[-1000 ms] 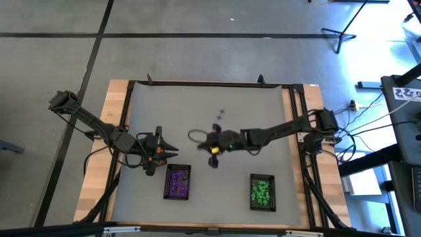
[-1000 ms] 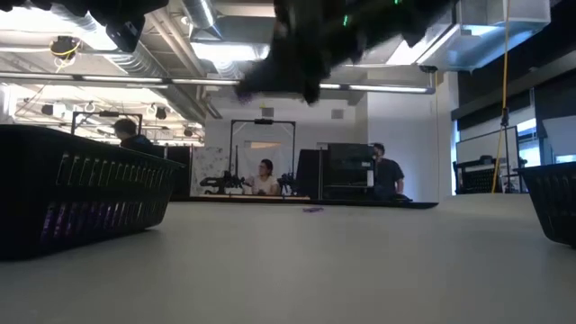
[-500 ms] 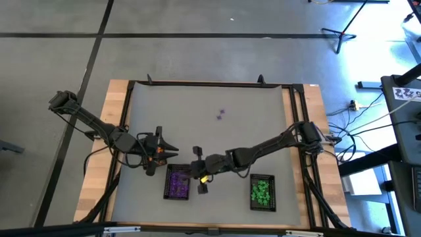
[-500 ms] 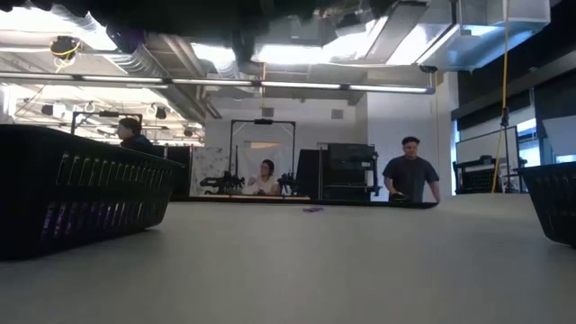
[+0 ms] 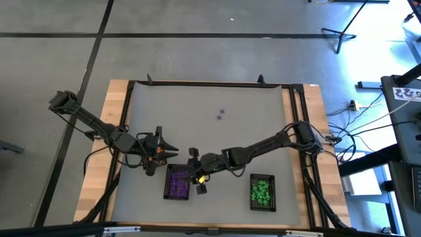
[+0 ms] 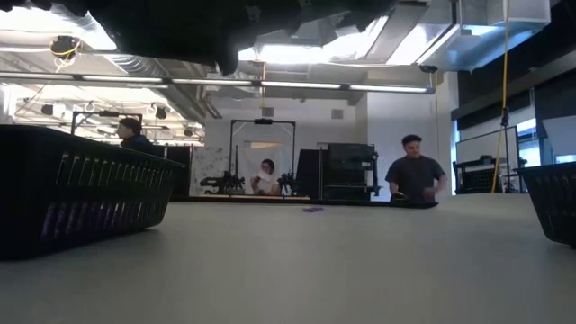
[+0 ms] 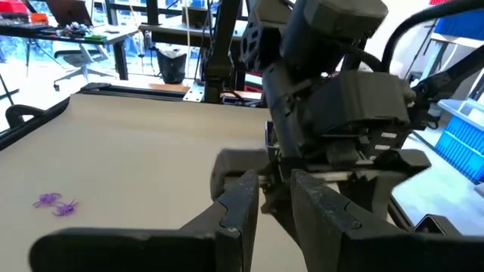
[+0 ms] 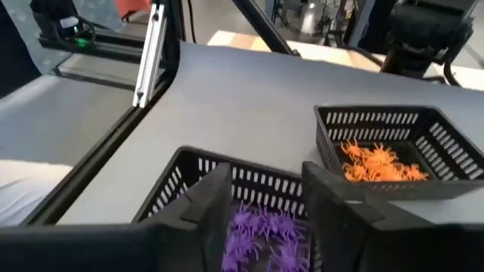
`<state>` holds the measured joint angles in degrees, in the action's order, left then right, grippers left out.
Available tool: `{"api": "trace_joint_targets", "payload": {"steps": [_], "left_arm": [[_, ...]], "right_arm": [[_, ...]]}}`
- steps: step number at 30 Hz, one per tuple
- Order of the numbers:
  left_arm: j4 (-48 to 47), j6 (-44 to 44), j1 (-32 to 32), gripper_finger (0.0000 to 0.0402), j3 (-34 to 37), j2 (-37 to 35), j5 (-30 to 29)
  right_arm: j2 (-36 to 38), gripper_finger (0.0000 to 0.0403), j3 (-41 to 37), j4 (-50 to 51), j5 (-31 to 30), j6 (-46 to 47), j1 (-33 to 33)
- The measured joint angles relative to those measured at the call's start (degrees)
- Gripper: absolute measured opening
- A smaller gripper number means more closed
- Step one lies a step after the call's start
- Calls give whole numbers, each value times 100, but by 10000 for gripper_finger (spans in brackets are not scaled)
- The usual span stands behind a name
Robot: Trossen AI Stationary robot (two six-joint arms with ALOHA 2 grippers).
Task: Sort Halloween decoration
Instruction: Put the purple spider toy into the bottom left black basket
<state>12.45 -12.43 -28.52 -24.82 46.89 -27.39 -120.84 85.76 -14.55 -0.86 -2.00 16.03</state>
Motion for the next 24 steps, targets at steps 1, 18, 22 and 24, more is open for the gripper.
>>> {"api": "trace_joint_targets", "payload": {"steps": [1,18,22,24], "left_arm": [[0,0,1,75,0,2,1],[2,0,-2,75,0,1,1],[2,0,-2,75,0,2,2],[2,0,-1,75,0,2,0]], "right_arm": [[51,164,-2,108,2,-4,-20],[346,170,-249,1387,7,166,-699],[455,170,-420,1312,-19,173,-745],[572,170,-512,1279,-98,175,-745]]}}
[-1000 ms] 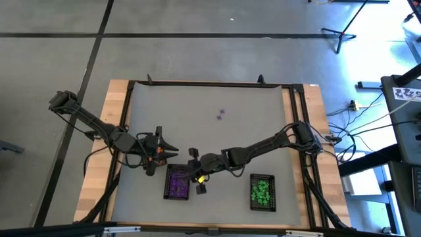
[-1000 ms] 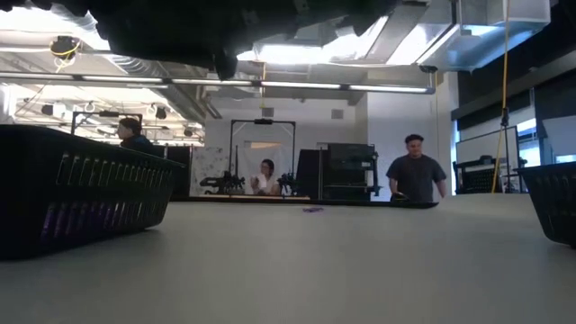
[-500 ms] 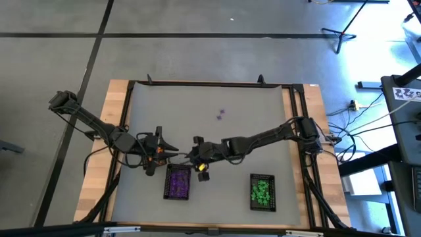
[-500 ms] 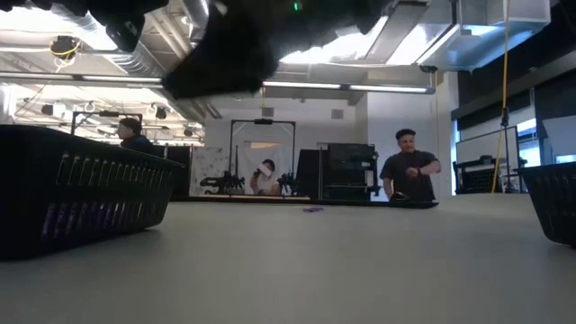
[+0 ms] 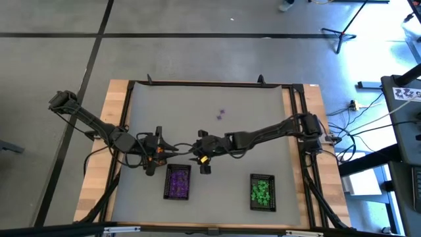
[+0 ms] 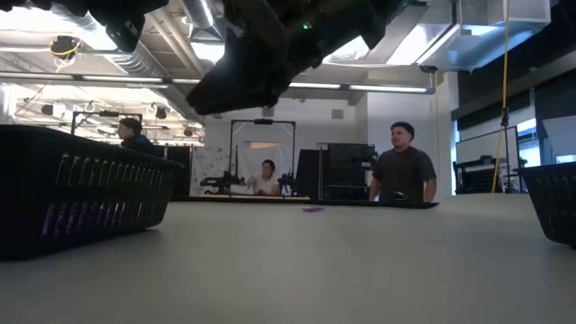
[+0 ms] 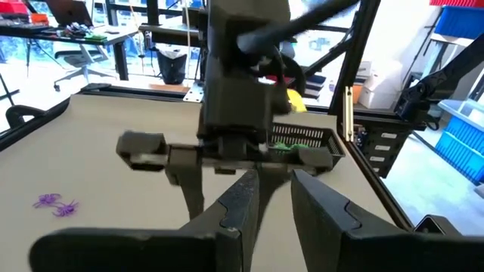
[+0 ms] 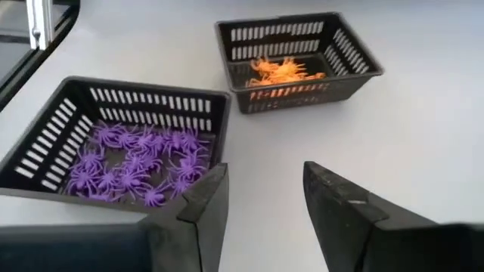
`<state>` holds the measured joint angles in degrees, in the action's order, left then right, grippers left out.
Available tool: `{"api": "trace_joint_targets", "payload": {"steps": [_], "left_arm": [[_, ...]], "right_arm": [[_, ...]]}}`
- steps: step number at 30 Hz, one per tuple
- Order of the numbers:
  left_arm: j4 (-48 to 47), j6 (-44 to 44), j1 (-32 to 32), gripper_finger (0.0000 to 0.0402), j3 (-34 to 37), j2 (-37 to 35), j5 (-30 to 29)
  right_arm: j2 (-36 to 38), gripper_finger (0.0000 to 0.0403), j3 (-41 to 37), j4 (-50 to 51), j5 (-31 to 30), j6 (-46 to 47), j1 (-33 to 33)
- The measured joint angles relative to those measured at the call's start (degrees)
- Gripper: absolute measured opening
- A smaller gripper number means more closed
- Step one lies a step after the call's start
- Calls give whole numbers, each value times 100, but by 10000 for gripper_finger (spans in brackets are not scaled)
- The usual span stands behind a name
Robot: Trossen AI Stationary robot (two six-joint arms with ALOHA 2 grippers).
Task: Sort Halloween decoration
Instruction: Put the purple spider toy into the bottom left black basket
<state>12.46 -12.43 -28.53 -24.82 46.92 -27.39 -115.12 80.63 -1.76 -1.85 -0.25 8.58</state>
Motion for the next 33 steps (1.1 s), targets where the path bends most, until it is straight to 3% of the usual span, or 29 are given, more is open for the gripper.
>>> {"api": "trace_joint_targets", "payload": {"steps": [7,14,21,25,29,33], "left_arm": [[1,0,2,75,0,0,2],[-10,0,-1,75,0,0,1],[-1,0,-1,75,0,0,2],[-21,0,-1,75,2,0,2],[-4,0,-1,75,1,0,2],[-2,0,-1,75,1,-2,2]], "right_arm": [[585,170,-712,-491,-123,45,-2],[1452,170,-1975,-1460,-471,108,-103],[1967,170,-3125,-1687,-2181,438,-544],[1990,170,-3368,-1517,-2901,915,-922],[1966,170,-3374,-1237,-2515,1450,-1522],[1965,170,-3370,-1223,-1252,1852,-2257]]}}
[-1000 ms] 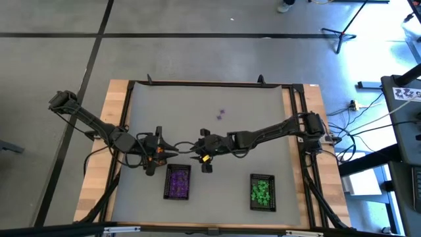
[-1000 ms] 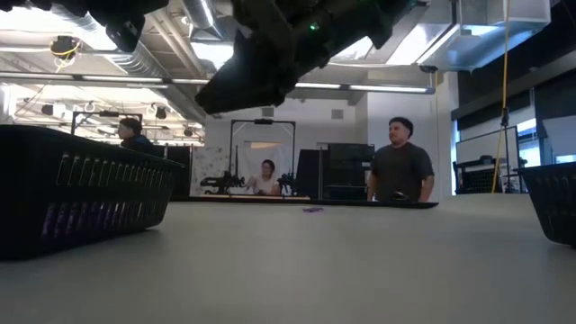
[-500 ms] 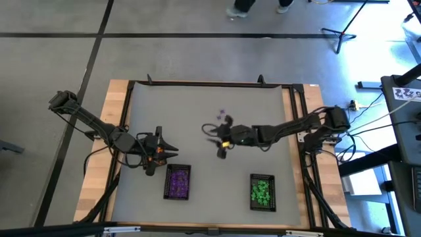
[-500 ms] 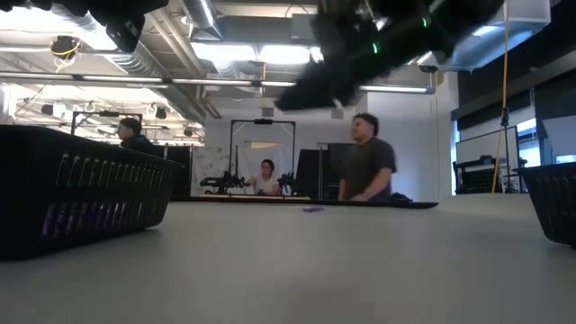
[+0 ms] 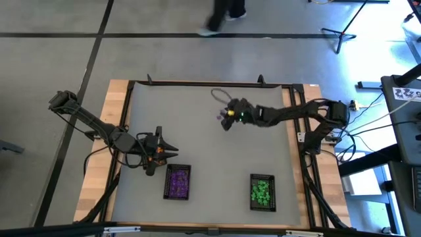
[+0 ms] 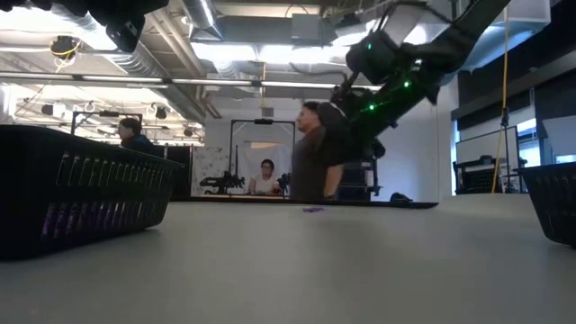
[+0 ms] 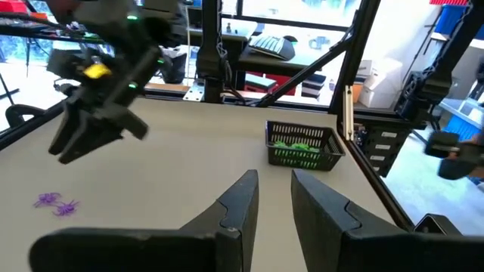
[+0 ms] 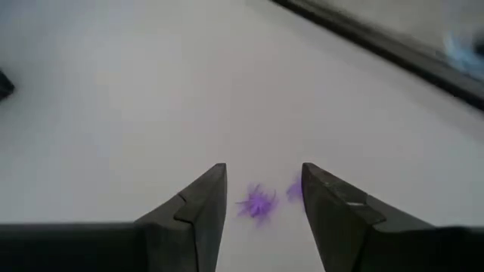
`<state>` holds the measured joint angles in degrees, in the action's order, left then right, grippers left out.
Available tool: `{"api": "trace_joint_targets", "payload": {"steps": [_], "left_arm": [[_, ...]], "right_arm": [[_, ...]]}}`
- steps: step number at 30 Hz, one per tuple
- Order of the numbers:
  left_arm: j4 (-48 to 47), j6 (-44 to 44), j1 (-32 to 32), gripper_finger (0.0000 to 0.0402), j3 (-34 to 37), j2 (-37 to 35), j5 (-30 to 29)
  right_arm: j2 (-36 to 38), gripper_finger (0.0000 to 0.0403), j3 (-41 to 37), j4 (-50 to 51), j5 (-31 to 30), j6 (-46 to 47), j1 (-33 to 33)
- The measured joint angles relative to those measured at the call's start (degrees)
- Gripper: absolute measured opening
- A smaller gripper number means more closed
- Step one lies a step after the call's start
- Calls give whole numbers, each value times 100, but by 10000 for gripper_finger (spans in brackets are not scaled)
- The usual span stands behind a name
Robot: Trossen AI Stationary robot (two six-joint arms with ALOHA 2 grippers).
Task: Sort Halloween decoration
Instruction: Put the purple spider toy into the bottom left black basket
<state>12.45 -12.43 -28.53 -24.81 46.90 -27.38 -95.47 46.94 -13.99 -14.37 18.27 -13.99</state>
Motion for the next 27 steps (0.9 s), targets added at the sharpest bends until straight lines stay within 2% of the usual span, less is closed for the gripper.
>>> {"api": "trace_joint_targets", "payload": {"steps": [3,7,11,14,17,22,27], "left_arm": [[4,0,0,75,0,1,0],[2,0,0,75,-1,1,0],[2,0,0,75,-1,-1,0],[3,0,0,75,1,1,0],[4,0,0,75,0,1,0],[-15,0,0,75,1,2,-9],[6,0,0,75,-1,-1,-7]], "right_arm": [[-37,170,-1,105,671,140,-441],[-40,170,62,169,1028,256,-761],[-40,170,604,1121,927,-60,-710],[-109,170,1111,1986,205,-340,-461],[-235,170,1484,2436,-59,-396,-377],[-638,170,1743,2569,808,-231,-649],[-1150,170,1821,2494,1072,-170,-900]]}}
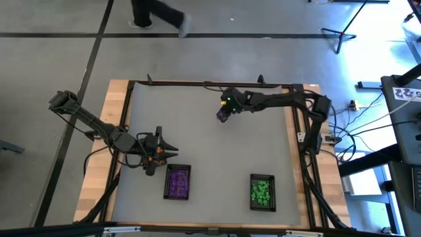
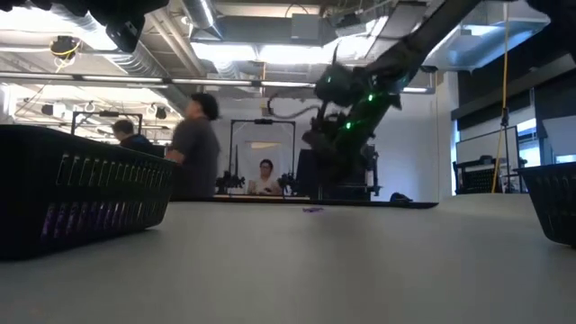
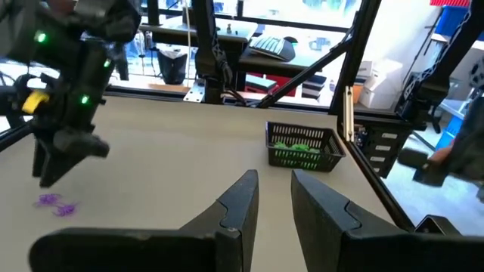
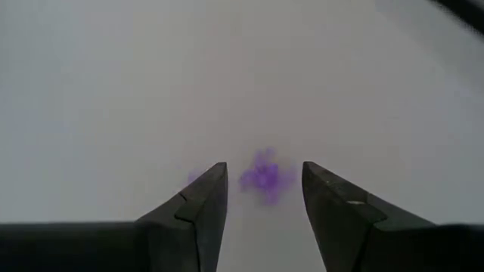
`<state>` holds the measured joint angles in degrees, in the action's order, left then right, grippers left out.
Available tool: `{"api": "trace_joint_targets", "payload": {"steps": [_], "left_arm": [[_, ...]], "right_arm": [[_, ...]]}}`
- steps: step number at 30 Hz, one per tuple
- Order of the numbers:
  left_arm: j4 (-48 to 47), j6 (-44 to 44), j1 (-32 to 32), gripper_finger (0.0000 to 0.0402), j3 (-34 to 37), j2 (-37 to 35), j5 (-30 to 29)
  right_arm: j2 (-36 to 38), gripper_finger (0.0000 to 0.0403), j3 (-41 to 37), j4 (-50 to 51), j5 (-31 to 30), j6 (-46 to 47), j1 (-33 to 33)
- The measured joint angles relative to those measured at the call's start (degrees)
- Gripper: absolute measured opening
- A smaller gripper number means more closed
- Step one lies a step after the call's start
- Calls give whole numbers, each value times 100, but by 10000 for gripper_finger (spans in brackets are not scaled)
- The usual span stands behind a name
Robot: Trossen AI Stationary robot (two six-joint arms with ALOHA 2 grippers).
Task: Sort Halloween decoration
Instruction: Put the purple spider toy into the bottom left black basket
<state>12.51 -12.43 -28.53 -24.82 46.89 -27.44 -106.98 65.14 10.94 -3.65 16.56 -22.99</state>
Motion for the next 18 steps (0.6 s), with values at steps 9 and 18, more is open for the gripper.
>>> {"api": "trace_joint_targets", "payload": {"steps": [9,18], "left_arm": [[-9,0,0,75,2,2,-3],[-4,0,0,75,2,2,-7]], "right_arm": [[-787,170,361,-4,297,30,-50],[-925,170,687,398,613,-51,219]]}}
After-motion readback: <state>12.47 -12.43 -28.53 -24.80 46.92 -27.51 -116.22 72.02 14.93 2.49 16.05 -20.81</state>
